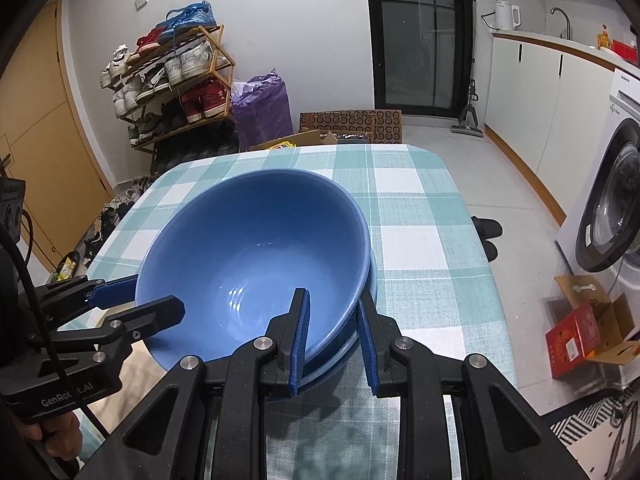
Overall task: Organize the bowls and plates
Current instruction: 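Lower the held blue bowl into the nested blue bowls with both tools, then open both tools to release the blue bowl rim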
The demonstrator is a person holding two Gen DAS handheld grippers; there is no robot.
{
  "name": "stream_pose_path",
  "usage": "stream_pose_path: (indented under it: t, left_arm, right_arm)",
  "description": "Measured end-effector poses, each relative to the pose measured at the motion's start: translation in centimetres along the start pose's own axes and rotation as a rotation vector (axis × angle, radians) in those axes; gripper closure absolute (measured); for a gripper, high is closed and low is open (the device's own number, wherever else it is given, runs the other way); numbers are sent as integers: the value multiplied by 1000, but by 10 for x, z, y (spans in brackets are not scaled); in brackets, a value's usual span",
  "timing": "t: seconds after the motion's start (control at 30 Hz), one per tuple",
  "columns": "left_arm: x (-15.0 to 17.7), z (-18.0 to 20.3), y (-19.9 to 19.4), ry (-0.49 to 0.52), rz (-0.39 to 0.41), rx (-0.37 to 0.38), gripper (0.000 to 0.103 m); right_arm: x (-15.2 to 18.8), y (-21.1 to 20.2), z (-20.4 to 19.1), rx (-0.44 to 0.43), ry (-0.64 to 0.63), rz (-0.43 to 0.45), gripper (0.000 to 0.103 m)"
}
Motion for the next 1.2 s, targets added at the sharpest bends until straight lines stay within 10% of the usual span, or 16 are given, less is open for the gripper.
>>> stream_pose_path:
  t: [0.77, 1.2]
  left_arm:
    - [4, -1, 2, 40, -44, -5, 56]
    - [-8, -10, -18, 34, -15, 34, 14]
  right_arm:
    - [12, -1, -5, 6, 1, -2, 58]
    - [2, -15, -14, -10, 46, 81, 11]
Point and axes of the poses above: each gripper's, at about its wrist camera, not at the fingertips, and y roughly the way its jaws point, z to its right, x to its underside, the point moved 9 cm from there along y, roughly the way its jaws point, and after that the axes turned 14 degrees about -y, right-handed, at the moved point
